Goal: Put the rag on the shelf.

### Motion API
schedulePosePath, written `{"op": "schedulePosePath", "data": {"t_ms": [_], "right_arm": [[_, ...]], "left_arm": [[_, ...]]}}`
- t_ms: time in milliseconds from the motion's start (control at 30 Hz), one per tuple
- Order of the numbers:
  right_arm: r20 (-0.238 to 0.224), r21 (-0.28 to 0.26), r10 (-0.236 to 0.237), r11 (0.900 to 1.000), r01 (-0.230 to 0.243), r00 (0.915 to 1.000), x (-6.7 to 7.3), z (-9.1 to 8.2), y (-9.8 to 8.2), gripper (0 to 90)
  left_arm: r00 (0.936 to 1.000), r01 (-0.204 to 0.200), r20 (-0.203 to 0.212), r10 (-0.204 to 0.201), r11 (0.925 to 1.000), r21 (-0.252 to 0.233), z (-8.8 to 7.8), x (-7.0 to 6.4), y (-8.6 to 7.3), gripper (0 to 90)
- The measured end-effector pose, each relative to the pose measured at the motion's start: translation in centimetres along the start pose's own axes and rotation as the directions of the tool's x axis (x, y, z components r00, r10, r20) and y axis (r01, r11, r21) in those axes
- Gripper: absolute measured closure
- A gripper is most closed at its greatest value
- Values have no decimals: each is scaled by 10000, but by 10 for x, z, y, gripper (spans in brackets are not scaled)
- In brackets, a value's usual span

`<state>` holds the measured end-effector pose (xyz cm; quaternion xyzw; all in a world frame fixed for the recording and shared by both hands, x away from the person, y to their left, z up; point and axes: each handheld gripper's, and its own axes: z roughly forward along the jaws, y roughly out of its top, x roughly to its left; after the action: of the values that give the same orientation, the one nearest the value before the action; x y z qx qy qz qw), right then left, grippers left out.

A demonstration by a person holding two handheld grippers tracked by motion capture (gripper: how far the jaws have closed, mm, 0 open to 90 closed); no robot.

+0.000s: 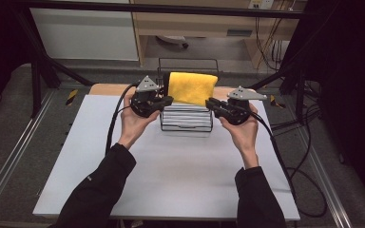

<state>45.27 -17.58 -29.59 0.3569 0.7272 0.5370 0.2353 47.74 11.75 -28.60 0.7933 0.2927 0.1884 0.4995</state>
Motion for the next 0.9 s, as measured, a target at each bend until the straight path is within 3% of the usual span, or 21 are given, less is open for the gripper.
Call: {"op": "schedulePosePath", "data": {"t_ms": [233,333,600,733,900], "right_arm": [[-239,177,128,9998,-124,9996,1,-20,-10,470],[-252,228,252,9994,-247,9994,-1,-26,-17,398],[-158,1057,310,9940,-291,9994,-4,-34,-36,173],[-63,1463,278,9889,-266,9996,-6,-36,-47,130],[-158,1431,388,9890,-361,9991,-6,-39,-63,90]], "left_arm": [[9996,-178,232,171,9994,294,-20,-2,-15,651],[9994,-154,312,139,9987,484,-28,-1,-29,576],[10000,-29,8,28,9935,1136,-42,5,-71,350],[9996,29,-281,7,9917,1282,-49,8,-91,243],[9983,281,-547,-210,9909,1314,-61,11,-115,133]]}}
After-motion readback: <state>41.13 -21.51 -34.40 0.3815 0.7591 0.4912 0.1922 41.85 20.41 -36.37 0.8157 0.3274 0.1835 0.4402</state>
